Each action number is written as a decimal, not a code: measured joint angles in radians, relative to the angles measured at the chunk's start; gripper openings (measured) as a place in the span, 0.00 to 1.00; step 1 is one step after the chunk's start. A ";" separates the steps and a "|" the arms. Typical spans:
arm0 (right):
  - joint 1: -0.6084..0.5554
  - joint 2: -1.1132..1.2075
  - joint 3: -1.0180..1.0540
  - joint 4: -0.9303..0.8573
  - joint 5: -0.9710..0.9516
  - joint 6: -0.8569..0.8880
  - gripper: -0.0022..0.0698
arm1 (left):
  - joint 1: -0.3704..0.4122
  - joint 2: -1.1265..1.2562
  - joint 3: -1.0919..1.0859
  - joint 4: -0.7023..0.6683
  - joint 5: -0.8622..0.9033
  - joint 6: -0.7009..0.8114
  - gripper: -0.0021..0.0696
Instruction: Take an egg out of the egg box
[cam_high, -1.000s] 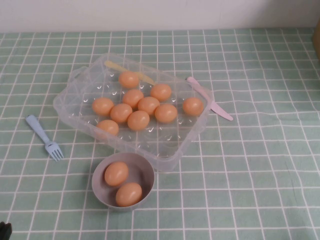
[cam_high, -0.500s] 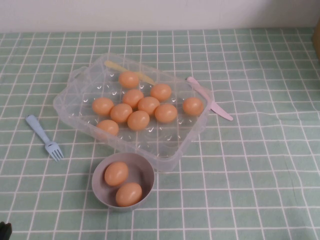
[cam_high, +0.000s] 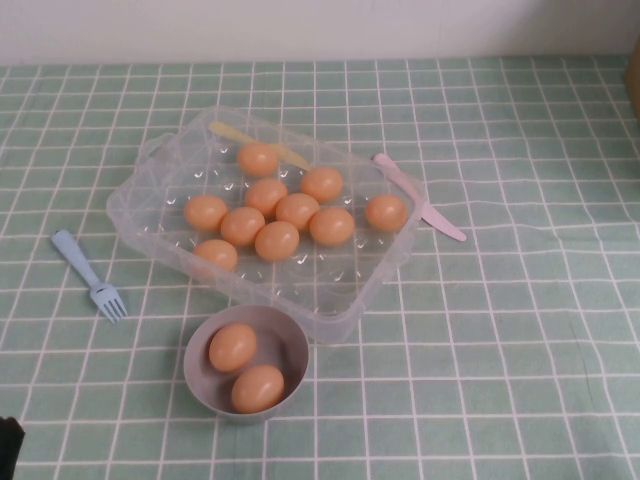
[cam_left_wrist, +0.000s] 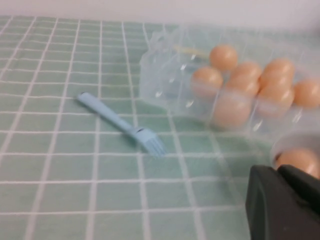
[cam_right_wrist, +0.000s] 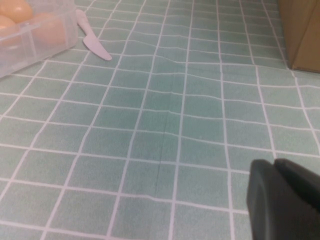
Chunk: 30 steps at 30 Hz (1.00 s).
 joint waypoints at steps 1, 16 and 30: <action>0.000 0.000 0.000 0.000 0.000 0.000 0.01 | 0.000 0.000 0.000 -0.039 -0.014 -0.020 0.02; 0.000 -0.002 0.000 0.000 0.000 0.000 0.01 | 0.000 0.000 -0.009 -0.261 -0.130 -0.163 0.02; 0.000 -0.002 0.000 0.000 0.000 0.000 0.01 | 0.000 0.540 -0.635 -0.051 0.539 0.034 0.02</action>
